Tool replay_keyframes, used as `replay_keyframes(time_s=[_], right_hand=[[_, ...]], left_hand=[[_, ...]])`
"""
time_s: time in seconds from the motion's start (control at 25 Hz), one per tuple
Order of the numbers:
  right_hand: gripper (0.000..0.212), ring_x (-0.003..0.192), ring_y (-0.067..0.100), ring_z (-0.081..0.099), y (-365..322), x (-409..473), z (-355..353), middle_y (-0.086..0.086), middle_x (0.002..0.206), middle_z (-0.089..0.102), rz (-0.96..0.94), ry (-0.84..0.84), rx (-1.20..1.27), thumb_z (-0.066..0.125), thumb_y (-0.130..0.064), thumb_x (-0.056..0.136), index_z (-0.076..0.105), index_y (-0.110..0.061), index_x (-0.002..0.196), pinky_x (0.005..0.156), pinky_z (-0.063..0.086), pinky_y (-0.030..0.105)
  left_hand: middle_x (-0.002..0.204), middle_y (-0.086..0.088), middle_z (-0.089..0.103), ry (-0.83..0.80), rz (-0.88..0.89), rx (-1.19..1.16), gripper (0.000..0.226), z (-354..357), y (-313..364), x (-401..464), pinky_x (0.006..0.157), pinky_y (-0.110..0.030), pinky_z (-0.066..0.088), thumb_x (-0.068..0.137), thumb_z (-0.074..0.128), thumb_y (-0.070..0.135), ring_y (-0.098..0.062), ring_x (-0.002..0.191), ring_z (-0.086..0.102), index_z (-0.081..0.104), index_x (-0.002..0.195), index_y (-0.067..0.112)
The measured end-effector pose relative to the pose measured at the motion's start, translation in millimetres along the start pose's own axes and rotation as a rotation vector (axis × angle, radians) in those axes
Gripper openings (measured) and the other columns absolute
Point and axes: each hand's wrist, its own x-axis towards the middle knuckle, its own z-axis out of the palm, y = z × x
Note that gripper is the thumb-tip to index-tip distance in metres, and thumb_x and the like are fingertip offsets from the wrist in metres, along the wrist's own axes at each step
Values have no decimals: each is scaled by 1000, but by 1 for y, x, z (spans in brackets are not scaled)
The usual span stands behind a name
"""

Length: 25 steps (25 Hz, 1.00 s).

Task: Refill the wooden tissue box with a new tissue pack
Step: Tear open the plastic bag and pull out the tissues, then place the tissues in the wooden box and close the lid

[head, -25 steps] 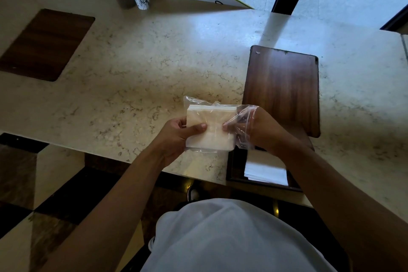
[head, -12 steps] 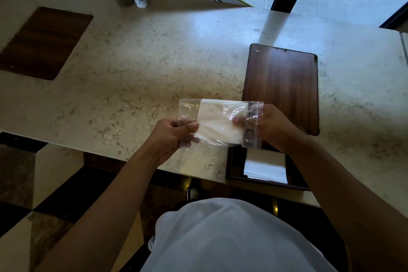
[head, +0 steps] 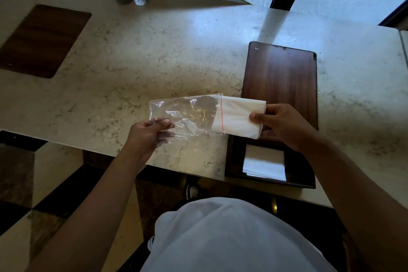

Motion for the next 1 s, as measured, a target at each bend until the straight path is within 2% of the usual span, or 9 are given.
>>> replay_keyframes(time_s=[0.24, 0.36, 0.48, 0.6, 0.68, 0.84, 0.92, 1.0], right_hand=[[20, 92, 19, 78, 10, 2, -5, -2, 101, 81, -3, 91, 18, 78, -20, 84, 75, -19, 103, 66, 63, 30], [18, 94, 19, 77, 14, 3, -4, -1, 101, 81, 6, 113, 17, 76, -18, 88, 74, -18, 106, 67, 63, 32], [16, 93, 18, 77, 18, 3, 1, -4, 97, 81, 18, 99, 31, 75, -18, 88, 72, -20, 103, 67, 63, 32], [22, 93, 21, 78, 22, 3, 10, 3, 103, 80, 27, 103, 13, 75, -16, 89, 73, -12, 111, 72, 64, 37], [27, 93, 21, 78, 25, 3, 14, 6, 105, 80, 33, 104, 7, 76, -16, 89, 73, -9, 115, 71, 64, 36], [15, 88, 19, 78, 30, 0, 20, 1, 100, 81, 45, 77, 29, 76, -15, 89, 74, -16, 104, 64, 63, 30], [16, 90, 21, 78, 31, -1, 22, 4, 101, 81, 52, 76, 35, 76, -15, 89, 73, -16, 105, 66, 63, 32], [16, 91, 21, 78, 31, -2, 23, 4, 102, 80, 51, 77, 39, 75, -14, 89, 73, -17, 105, 66, 63, 32]], left_hand=[[81, -5, 79, 164, -64, -106, 7, -4, -25, 9, 52, -24, 45, 89, 72, 7, -16, 58, 73, 70, 95, 9], [87, -6, 78, 282, -77, -174, 7, -5, -35, 15, 56, -26, 50, 89, 72, 7, -12, 64, 74, 69, 95, 9], [87, -10, 77, 366, -86, -208, 4, 5, -46, 16, 50, -26, 55, 88, 73, 5, -15, 62, 74, 69, 89, 5], [78, -14, 77, 334, -160, -198, 11, 25, -64, 11, 59, -38, 59, 89, 72, 9, -26, 64, 72, 67, 86, 1], [73, -14, 77, 283, -219, -131, 20, 36, -76, 6, 64, -41, 59, 90, 72, 20, -30, 65, 73, 66, 89, 1], [86, -21, 78, 122, -334, 94, 37, 48, -90, -3, 81, -50, 59, 90, 68, 33, -36, 84, 74, 68, 101, -3], [90, -21, 78, 31, -379, 204, 44, 48, -91, -5, 81, -46, 59, 89, 67, 35, -35, 85, 75, 68, 109, -5], [88, -18, 79, -27, -406, 315, 46, 45, -89, -7, 74, -38, 58, 89, 66, 39, -29, 76, 74, 69, 107, -3]])
